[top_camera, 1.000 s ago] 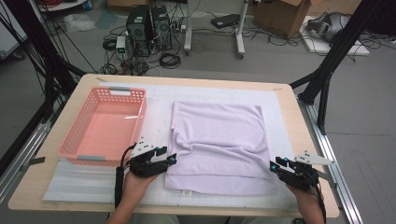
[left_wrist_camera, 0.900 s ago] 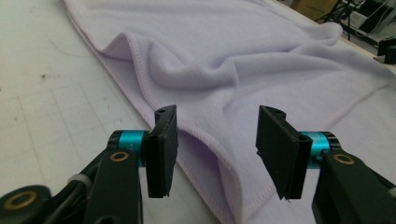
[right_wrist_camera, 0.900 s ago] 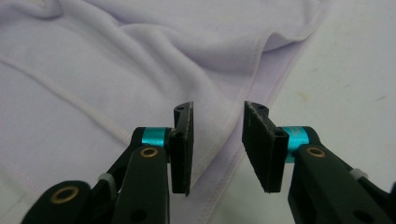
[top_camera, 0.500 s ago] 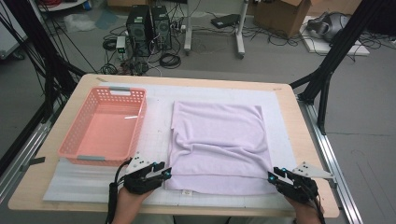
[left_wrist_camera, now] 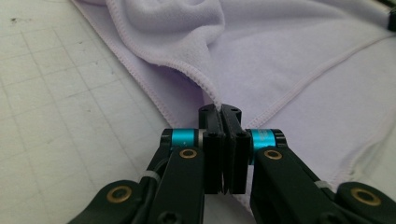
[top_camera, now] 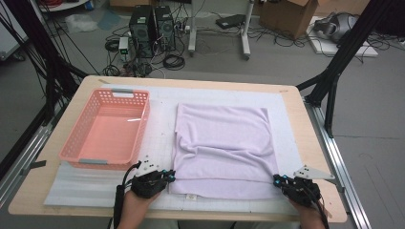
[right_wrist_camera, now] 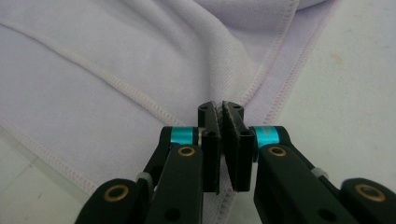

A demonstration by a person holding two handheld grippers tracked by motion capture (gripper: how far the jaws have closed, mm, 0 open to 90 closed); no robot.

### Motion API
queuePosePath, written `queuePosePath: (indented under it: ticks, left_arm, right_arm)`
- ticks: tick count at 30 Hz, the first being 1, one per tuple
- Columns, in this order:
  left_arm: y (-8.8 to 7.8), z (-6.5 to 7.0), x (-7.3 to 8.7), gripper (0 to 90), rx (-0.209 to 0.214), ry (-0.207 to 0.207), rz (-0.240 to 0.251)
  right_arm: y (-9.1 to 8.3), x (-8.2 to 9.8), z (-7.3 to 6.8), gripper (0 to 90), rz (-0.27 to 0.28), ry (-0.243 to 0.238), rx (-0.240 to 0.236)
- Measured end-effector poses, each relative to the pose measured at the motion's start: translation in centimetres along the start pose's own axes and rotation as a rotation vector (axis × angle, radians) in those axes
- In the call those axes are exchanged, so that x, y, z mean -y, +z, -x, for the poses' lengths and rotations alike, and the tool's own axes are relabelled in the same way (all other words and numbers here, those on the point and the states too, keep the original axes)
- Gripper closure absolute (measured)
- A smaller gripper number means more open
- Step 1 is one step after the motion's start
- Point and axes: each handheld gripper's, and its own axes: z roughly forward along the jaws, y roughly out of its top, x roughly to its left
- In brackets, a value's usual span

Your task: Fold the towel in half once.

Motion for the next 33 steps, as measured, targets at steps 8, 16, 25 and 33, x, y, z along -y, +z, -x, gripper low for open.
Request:
queuePosePath:
  ticks: [8, 16, 25, 33]
  left_arm:
    - [-1.8, 0.2, 0.3, 87.5, 0.111, -0.077, 0.033]
    - [-2.8, 1.0, 1.6, 87.3, 0.127, -0.08, 0.001]
    - [-3.0, 0.9, 1.5, 63.4, 0.072, -0.058, 0.016]
    - [-2.7, 0.1, 1.0, 59.7, 0.053, -0.041, 0.083]
  right_arm:
    - [-2.1, 0.3, -0.1, 85.5, 0.024, 0.011, -0.029]
    - [-3.6, 1.1, -0.2, 85.5, -0.003, 0.036, -0.066]
    - [-4.4, 1.6, -0.4, 64.3, -0.007, 0.061, -0.027]
    - [-3.3, 0.8, 0.0, 74.9, 0.055, 0.058, 0.005]
